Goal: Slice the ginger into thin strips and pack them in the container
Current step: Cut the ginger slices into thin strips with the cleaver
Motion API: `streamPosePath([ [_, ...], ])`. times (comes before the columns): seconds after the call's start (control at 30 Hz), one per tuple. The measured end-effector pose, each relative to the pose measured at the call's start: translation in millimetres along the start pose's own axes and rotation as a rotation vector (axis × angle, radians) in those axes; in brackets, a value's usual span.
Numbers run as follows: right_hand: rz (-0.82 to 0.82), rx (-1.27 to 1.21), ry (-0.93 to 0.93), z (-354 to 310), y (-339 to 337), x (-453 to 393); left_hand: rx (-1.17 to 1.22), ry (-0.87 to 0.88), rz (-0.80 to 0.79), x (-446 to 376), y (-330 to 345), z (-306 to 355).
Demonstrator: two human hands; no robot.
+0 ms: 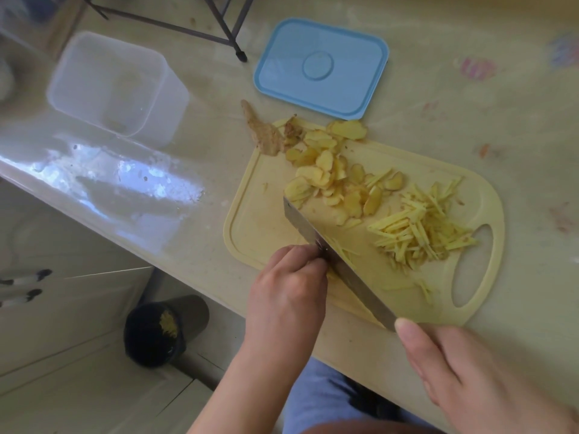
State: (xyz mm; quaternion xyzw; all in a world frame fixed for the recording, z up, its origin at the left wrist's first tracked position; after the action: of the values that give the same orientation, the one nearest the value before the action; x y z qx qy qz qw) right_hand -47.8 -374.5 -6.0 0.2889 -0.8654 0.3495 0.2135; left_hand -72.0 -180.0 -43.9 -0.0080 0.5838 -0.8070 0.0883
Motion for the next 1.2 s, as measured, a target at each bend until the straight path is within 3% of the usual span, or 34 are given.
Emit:
streamPosePath([
  [0.1,-0.089,-0.063,0.041,-2,-5,-2,-0.015,0.01,-0.011,4,0,-3],
  [0.2,-0.011,-0.079,0.083,-7,-10,10,-0.043,0.013,-0.027,6,0,-2],
  [0.37,-0.086,-0.035,0.048,-8,-10,10,-0.025,-0.002,0.007,4,0,-2],
  [0.57,-0.018,-0.021,-0.01,-4,-2,7,-0.034,0.026,-0.005,5,2,-4],
  [0.77,-0.095,-0.024,-0.005,-6,1,-2,0.004,0.059,0.043,6,3,-7],
  [0.9,0.048,-0.053,0.021,-7,-4,15,-0.001,0.044,0.048,5,2,-10],
  [1.03,0.015,-0.059,-0.001,-6,-2,14,-0.004,0.033,0.029,7,3,-9],
  [1.1,0.078,-0.074,-0.027,-7,-2,12,0.001,0.034,0.006,6,1,-8],
  [1.2,0.052,-0.074,0.038,-8,2,13,-0.011,0.052,0.004,6,2,-10],
])
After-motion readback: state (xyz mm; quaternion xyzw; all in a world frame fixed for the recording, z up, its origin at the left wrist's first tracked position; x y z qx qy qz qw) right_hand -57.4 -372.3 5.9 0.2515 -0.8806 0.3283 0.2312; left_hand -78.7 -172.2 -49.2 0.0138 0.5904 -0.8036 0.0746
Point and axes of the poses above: each hand's wrist, its own x-axis away from the middle knuckle, its own y-axis out of the palm, z = x × y, the point moved 1 cm from there along -x, towards the middle knuckle, and after that the axes turned 6 degrees about -x, right-handed, at the moved point
